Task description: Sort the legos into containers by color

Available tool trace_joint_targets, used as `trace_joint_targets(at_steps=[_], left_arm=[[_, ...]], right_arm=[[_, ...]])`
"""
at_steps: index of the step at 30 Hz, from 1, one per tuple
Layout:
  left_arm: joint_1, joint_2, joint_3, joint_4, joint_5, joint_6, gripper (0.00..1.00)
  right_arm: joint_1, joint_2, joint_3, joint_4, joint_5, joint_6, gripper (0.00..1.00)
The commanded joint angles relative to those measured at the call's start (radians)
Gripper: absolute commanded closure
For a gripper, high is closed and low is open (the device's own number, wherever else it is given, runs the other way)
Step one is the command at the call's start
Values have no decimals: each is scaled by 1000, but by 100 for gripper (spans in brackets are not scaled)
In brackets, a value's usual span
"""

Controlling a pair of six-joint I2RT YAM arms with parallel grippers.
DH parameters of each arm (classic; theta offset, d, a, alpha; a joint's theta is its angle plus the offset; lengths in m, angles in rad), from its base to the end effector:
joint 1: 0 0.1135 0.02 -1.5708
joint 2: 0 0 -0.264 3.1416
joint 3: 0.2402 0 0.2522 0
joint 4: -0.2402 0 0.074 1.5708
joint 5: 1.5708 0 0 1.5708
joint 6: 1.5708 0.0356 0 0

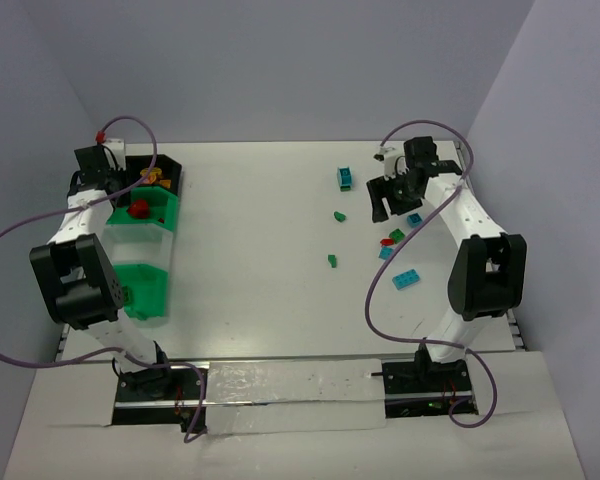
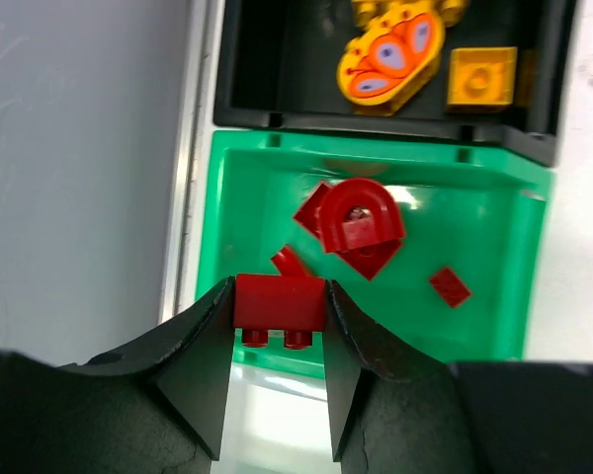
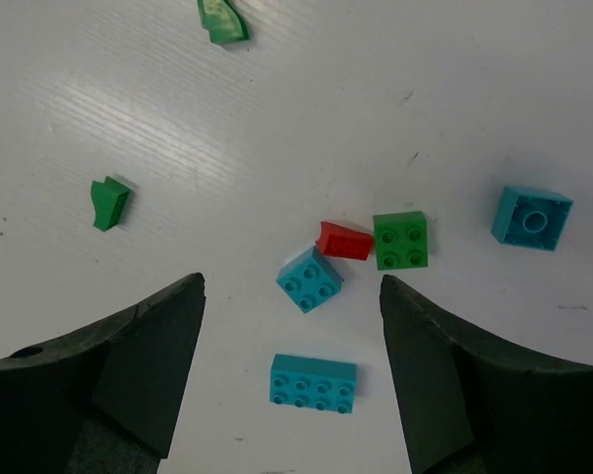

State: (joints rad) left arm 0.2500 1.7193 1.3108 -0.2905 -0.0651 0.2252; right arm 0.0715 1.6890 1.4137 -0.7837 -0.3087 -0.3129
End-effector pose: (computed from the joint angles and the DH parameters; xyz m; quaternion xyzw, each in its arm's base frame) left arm 0.3788 0.0991 0.2619 -0.0250 0.9058 0.1280 0.4032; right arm 0.3543 0.0362 0.2727 -0.2208 0.9309 0.1175 0.2662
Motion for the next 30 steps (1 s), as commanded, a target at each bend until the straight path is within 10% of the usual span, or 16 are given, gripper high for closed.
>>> trace_joint_targets(at_steps=[1, 13, 30], left_arm=[[9, 33, 41, -17, -62, 29, 73], [12, 10, 29, -66, -40, -9, 37], [11, -20, 59, -132, 41, -58, 31]], right_arm=[[-3, -29, -16, -15, 78, -37, 26], [2, 25, -59, -47, 113, -123, 47], [46, 174, 10, -17, 96, -440, 50]])
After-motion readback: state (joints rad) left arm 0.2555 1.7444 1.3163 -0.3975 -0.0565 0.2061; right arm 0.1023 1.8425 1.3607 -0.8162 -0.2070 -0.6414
